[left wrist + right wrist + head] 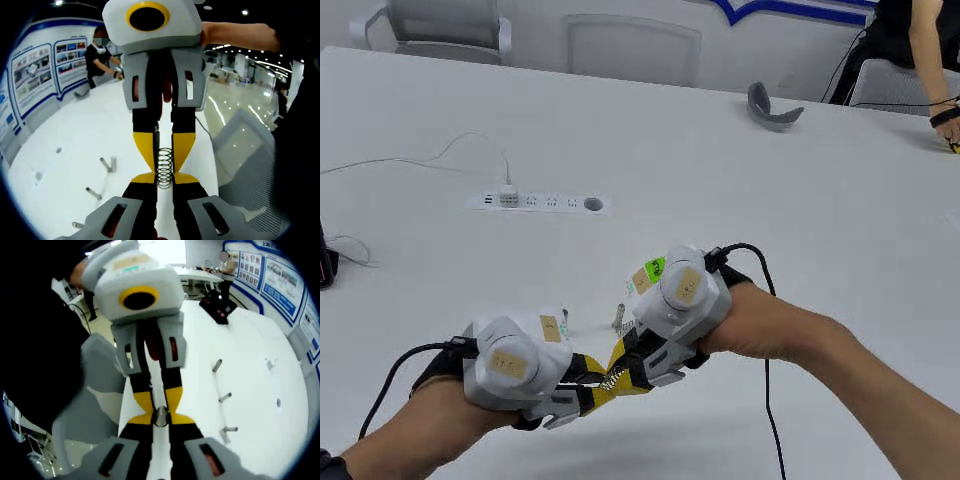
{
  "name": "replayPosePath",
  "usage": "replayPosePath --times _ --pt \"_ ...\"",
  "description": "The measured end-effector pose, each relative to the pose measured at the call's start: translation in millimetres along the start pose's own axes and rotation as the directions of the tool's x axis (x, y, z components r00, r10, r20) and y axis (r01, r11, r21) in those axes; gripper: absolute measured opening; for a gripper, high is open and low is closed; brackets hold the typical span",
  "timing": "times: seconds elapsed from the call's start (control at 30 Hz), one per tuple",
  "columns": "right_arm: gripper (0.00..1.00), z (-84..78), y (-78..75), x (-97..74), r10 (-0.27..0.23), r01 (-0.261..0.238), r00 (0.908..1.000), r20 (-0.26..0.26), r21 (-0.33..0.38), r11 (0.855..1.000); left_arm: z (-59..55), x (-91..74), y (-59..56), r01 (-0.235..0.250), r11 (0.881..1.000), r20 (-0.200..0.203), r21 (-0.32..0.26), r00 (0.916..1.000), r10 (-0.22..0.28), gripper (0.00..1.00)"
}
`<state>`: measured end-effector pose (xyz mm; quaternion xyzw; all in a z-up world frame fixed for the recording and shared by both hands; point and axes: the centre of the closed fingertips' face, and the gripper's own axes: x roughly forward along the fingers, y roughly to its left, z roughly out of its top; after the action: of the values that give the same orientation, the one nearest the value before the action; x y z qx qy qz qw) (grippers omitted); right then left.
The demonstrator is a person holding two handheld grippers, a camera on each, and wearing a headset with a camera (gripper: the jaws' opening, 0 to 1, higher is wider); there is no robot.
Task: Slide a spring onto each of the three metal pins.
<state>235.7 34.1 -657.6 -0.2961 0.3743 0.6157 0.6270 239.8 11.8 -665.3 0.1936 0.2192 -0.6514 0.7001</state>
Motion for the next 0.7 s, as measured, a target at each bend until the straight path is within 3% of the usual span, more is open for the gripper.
replayPosePath --times 0.4,0.7 --pt "0.12 -2.3 2.8 2.6 -0.005 0.004 0.9998 0.018 0.020 1.000 -3.3 -1.4 -1.3 -0.038 0.997 0.029 -0.061 0.9988 0.040 0.14" --pt "0.12 -10.1 4.6 5.1 -0.004 0.004 1.0000 0.001 0.025 1.000 -12.4 -11.7 5.0 -0.076 0.990 0.038 -0.117 0.9960 0.081 0.19"
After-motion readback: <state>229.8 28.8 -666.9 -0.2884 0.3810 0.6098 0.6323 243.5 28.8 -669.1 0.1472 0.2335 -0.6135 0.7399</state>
